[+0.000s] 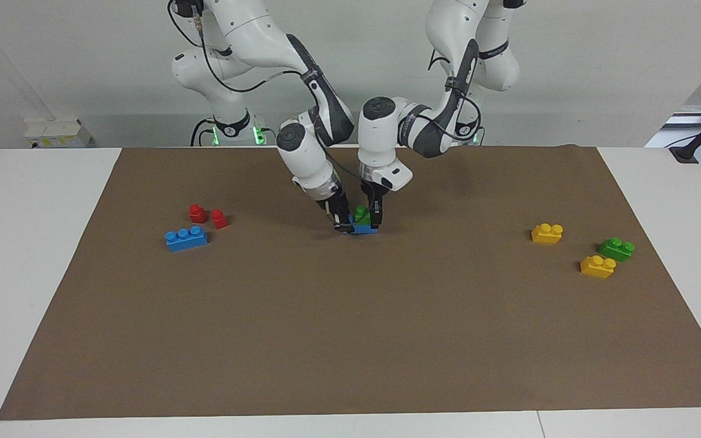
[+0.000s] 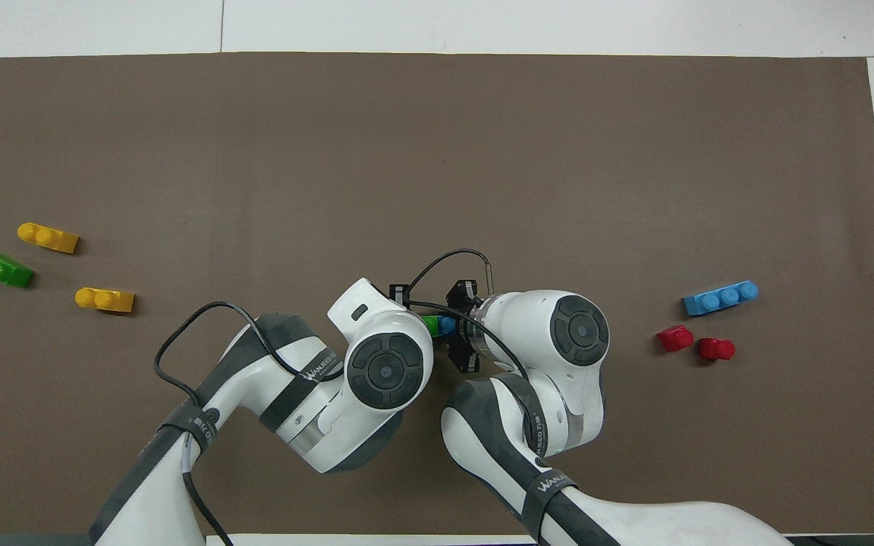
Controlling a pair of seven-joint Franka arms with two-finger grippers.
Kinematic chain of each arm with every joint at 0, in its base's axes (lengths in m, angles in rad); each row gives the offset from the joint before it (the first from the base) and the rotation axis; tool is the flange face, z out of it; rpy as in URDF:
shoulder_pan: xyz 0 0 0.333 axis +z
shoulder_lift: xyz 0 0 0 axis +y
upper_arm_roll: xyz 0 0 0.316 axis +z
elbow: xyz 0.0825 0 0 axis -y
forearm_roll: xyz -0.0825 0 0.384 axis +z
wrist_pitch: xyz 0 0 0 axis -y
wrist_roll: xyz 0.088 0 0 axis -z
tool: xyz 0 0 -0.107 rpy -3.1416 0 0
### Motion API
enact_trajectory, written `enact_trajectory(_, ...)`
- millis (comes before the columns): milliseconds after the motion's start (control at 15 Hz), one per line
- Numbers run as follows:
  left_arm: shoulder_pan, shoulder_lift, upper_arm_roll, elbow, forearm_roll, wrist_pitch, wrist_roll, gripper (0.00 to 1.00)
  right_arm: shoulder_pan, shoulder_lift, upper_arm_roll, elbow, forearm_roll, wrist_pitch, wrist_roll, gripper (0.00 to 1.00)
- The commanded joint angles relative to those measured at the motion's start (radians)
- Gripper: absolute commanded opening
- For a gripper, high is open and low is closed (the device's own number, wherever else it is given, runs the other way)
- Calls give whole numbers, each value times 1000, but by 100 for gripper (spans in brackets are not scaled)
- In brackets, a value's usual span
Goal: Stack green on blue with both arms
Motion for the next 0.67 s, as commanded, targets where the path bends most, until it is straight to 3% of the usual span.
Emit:
enact_trajectory(0,38,-31,-2,6,17,-52,48,100,3,3,3,-13,30,31,-11,0)
enact_trajectory(400,177,-69,-2,11,17,-83,197,100,3,3,3,-13,30,31,-11,0)
enact_trajectory(600,266,-70,-2,15,17,-92,363,100,1,3,3,-13,30,30,-11,0)
